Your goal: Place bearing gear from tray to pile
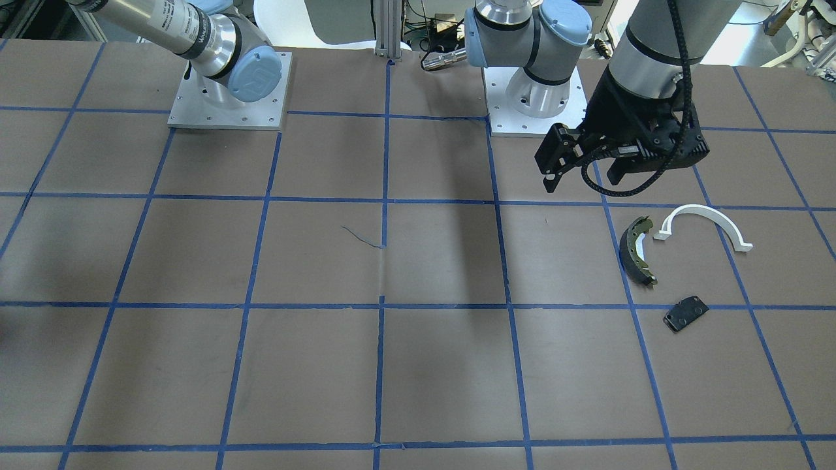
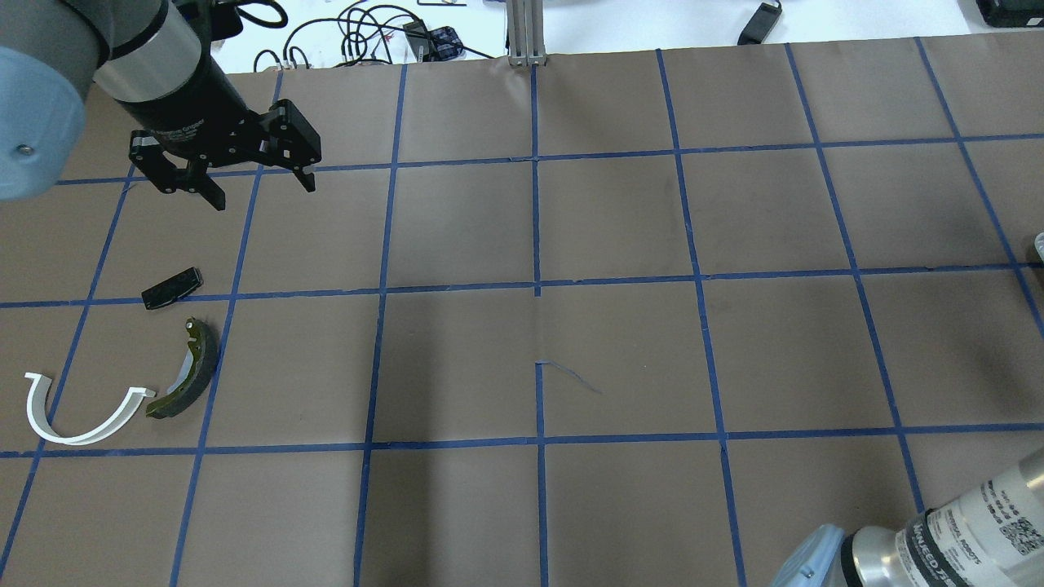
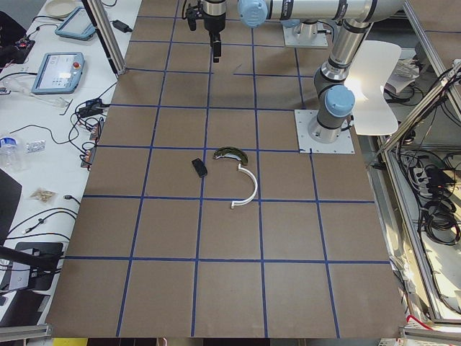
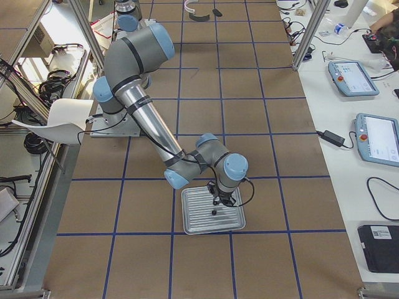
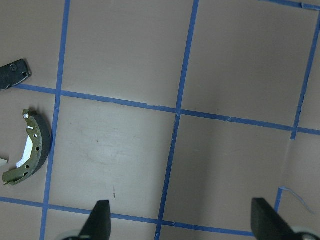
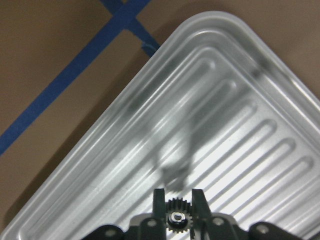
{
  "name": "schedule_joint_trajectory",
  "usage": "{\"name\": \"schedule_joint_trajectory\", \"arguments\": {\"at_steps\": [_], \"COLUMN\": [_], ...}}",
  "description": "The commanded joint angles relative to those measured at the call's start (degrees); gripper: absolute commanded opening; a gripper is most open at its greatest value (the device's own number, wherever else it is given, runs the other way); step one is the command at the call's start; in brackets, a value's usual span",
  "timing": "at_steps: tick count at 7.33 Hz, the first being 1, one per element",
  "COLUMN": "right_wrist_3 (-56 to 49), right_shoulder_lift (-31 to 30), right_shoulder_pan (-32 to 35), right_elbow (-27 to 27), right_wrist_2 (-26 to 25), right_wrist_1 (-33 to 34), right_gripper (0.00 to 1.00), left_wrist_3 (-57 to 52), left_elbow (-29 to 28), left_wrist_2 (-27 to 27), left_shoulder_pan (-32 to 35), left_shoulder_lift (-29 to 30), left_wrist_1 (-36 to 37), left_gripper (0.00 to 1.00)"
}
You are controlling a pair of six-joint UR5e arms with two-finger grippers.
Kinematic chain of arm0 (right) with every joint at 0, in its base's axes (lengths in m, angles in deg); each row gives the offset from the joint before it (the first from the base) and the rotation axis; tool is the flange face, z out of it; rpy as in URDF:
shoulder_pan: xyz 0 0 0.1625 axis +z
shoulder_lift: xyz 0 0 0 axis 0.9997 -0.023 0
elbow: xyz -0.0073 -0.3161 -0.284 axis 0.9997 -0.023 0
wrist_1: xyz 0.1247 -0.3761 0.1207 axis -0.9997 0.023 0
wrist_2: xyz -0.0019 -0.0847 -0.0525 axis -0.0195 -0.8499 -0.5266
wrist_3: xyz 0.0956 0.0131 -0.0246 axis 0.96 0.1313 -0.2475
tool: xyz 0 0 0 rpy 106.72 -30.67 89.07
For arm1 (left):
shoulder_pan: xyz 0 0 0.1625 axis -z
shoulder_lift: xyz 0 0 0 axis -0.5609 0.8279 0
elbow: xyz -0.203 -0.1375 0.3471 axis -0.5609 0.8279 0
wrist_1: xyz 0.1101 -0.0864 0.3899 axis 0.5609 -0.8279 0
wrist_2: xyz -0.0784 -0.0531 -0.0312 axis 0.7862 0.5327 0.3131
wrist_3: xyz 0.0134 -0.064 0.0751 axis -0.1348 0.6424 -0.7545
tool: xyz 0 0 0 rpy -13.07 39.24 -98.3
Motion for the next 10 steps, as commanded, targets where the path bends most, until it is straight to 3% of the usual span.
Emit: {"name": "schedule_joint_trajectory", "arguments": {"at_steps": [1, 3, 4, 5, 10], "right_wrist_3": [7.3, 17.6, 24.1, 33.3, 69.6], "right_shoulder_lift": [-5.7, -9.1, -10.5, -10.8, -12.7], "right_shoulder_pan": [3.4, 11.5, 14.6, 18.9, 39.7], "right_elbow": [0.0, 0.4, 0.4, 0.4, 0.7], "right_wrist_2": [0.4, 1.3, 5.4, 6.2, 9.8], "right_wrist_1": [-6.2, -9.0, -12.4, -13.8, -15.1], "right_gripper": [0.0, 0.0, 0.0, 0.0, 0.0], "left_wrist_3": [0.0, 0.0, 0.0, 0.0, 0.0], "left_elbow": [0.0, 0.0, 0.0, 0.0, 0.0], "left_wrist_2": [0.0, 0.0, 0.0, 0.0, -0.1], "left_shoulder_pan": [0.1, 0.0, 0.0, 0.0, 0.0], "left_shoulder_lift": [0.0, 0.0, 0.0, 0.0, 0.0], "left_wrist_1": [0.1, 0.0, 0.0, 0.0, 0.1], "left_gripper": [1.0, 1.0, 1.0, 1.0, 1.0]}}
